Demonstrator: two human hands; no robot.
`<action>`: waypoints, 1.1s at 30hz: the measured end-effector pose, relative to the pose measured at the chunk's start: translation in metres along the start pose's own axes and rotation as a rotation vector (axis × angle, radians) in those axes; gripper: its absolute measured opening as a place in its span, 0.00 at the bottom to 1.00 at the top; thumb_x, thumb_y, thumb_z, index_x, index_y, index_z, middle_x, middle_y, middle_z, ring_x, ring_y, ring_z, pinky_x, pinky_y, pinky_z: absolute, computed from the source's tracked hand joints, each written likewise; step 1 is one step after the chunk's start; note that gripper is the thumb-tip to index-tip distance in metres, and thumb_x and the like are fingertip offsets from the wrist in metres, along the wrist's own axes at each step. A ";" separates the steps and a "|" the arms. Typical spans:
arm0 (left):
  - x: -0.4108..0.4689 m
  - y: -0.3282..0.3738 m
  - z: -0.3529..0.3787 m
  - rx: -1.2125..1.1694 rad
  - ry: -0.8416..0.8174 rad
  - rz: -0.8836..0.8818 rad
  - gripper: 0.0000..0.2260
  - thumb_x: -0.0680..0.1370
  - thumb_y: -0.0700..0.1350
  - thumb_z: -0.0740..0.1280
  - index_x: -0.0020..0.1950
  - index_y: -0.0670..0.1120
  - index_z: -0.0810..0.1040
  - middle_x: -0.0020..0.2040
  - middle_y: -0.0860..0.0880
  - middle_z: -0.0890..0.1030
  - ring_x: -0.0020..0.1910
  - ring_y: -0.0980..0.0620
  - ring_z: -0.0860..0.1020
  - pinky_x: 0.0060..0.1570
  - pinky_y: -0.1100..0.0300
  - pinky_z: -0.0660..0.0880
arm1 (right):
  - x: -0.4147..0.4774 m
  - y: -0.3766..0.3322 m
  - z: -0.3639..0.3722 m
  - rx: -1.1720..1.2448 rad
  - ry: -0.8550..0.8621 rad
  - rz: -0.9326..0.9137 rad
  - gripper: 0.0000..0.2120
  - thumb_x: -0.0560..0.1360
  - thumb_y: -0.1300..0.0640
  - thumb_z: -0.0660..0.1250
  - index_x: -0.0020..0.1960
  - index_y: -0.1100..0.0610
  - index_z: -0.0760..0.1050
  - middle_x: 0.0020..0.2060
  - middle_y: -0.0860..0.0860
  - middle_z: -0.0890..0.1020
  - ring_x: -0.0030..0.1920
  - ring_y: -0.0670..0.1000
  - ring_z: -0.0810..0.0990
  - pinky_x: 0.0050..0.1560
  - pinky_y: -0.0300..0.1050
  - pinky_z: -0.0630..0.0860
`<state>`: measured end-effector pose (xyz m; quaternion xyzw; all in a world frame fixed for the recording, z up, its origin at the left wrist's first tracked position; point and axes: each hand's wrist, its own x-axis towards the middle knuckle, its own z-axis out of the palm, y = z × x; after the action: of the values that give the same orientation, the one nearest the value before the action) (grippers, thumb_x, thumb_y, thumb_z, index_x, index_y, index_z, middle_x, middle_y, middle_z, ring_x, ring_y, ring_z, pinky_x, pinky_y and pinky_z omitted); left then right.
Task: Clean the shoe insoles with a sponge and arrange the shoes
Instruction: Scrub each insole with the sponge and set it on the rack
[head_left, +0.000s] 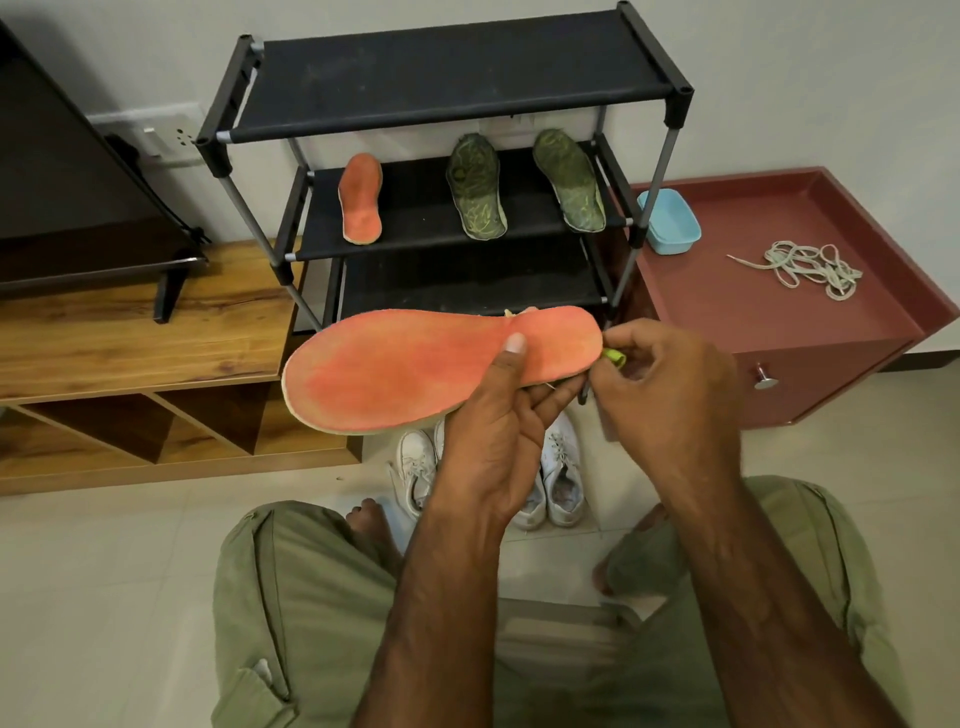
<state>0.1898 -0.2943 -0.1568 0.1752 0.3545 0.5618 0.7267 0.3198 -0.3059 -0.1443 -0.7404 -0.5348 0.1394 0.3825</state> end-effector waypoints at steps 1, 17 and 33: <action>0.001 0.000 0.001 0.005 -0.004 0.004 0.09 0.84 0.41 0.63 0.64 0.42 0.75 0.60 0.41 0.84 0.60 0.41 0.83 0.67 0.40 0.75 | 0.001 0.002 -0.001 0.013 0.002 0.012 0.06 0.76 0.53 0.75 0.52 0.47 0.85 0.35 0.35 0.79 0.36 0.37 0.80 0.36 0.35 0.74; -0.003 -0.011 0.001 0.086 0.009 0.020 0.14 0.86 0.45 0.61 0.66 0.39 0.78 0.61 0.37 0.83 0.63 0.40 0.82 0.68 0.46 0.76 | -0.002 -0.007 0.009 0.223 -0.041 -0.021 0.04 0.75 0.52 0.76 0.50 0.47 0.86 0.38 0.38 0.85 0.39 0.38 0.84 0.41 0.40 0.83; -0.008 -0.012 0.002 0.062 0.003 -0.017 0.13 0.85 0.45 0.60 0.59 0.40 0.81 0.56 0.39 0.85 0.59 0.43 0.83 0.65 0.49 0.78 | -0.009 -0.010 0.014 0.228 0.005 -0.014 0.02 0.74 0.53 0.76 0.47 0.48 0.85 0.36 0.39 0.84 0.37 0.39 0.83 0.39 0.40 0.82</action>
<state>0.1991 -0.3050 -0.1607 0.1938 0.3744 0.5445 0.7251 0.3005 -0.3070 -0.1490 -0.6885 -0.5197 0.1950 0.4667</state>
